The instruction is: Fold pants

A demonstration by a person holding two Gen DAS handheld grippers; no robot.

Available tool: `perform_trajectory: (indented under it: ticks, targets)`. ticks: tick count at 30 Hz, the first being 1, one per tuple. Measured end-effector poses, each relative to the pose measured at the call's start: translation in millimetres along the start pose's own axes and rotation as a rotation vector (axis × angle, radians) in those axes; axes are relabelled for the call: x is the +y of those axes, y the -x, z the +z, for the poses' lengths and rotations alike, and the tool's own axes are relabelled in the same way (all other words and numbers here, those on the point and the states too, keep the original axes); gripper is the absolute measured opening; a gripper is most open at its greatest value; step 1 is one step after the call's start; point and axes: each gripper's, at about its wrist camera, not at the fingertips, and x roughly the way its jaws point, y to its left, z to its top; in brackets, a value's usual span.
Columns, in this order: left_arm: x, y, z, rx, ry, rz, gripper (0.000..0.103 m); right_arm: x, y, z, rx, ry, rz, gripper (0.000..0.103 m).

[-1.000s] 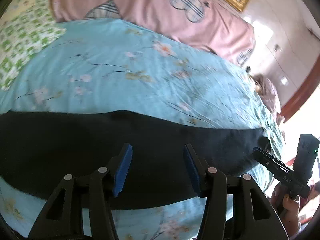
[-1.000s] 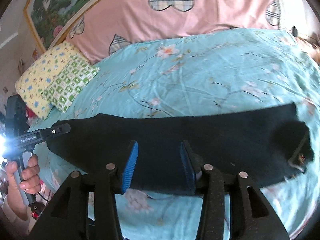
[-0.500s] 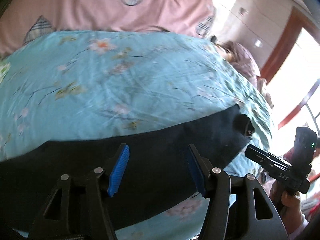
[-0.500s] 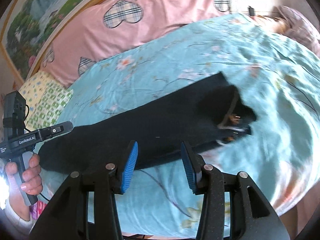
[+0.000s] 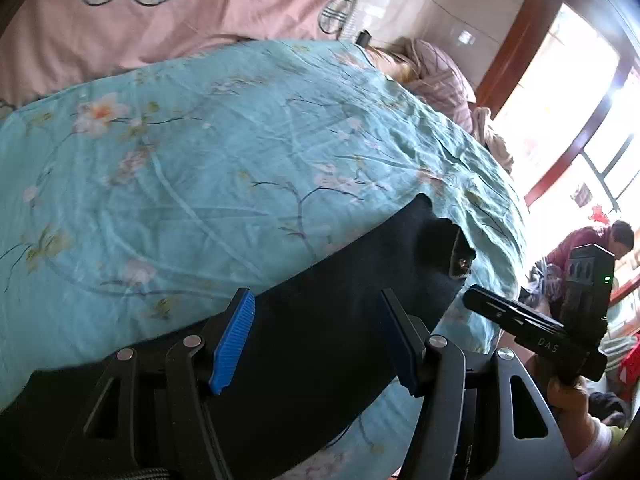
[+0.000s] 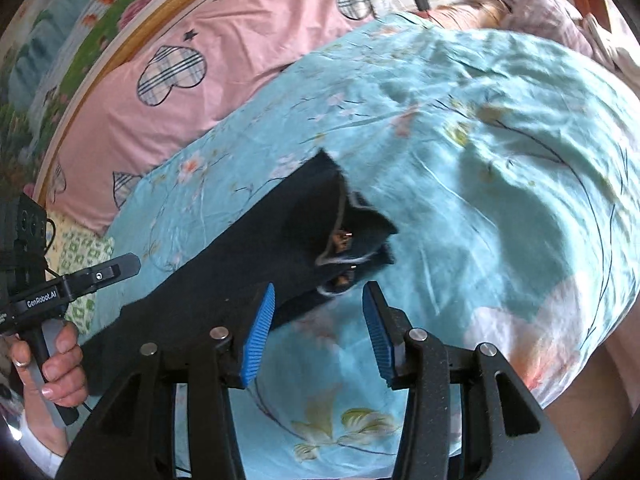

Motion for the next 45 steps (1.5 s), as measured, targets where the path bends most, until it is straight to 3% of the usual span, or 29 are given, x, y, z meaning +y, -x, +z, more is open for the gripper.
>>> perform_trajectory:
  ticks: [13,15,16,21,25,27,29,30,31,32,38,45]
  targets:
    - [-23.6,-67.5,48.9,0.166,-0.1,-0.111,0.065,-31.4,-21.9,12.8,0.012,-0.238,0.137,0.047]
    - [-28.3,-78.3,54.8,0.193,-0.111,-0.139,0.065,-33.4,-23.1,14.8,0.009,-0.231,0.132,0.03]
    - [-32.1,-83.7,57.3,0.204,-0.123,-0.151,0.065,-34.4,-23.4,15.2,0.01,-0.224,0.125,0.016]
    - [-54.9,-117.5,69.7,0.281,-0.205,-0.168,0.065,-45.8,-17.4,11.6,-0.012,-0.228,0.166,0.013]
    - [-73.3,-141.7,73.8,0.362,-0.271,-0.22,0.056,-49.6,-13.3,11.8,-0.017,-0.214,0.176,0.012]
    - [-80.6,-154.5,73.3,0.392,-0.302,-0.203,0.055,-49.9,-13.3,11.6,-0.018,-0.203,0.174,0.012]
    - [-84.2,-159.7,74.7,0.39,-0.316,-0.215,0.049,-49.5,-14.2,10.2,-0.014,-0.193,0.171,0.012]
    - [-84.7,-160.2,76.0,0.386,-0.315,-0.228,0.039,-49.2,-14.4,9.6,-0.014,-0.183,0.17,0.012]
    - [-84.5,-160.5,77.7,0.384,-0.307,-0.248,0.021,-48.6,-14.6,9.6,-0.016,-0.179,0.171,0.012]
    - [-83.0,-160.4,79.8,0.384,-0.288,-0.274,0.015,-48.0,-15.1,10.0,-0.016,-0.178,0.173,0.012]
    - [-84.1,-138.0,76.7,0.309,-0.292,-0.273,0.01,-37.7,-8.6,14.6,-0.035,-0.135,0.193,0.012]
    - [-69.5,-80.8,74.9,0.178,-0.257,-0.305,0.01,-8.5,10.5,23.4,-0.083,-0.038,0.298,0.012]
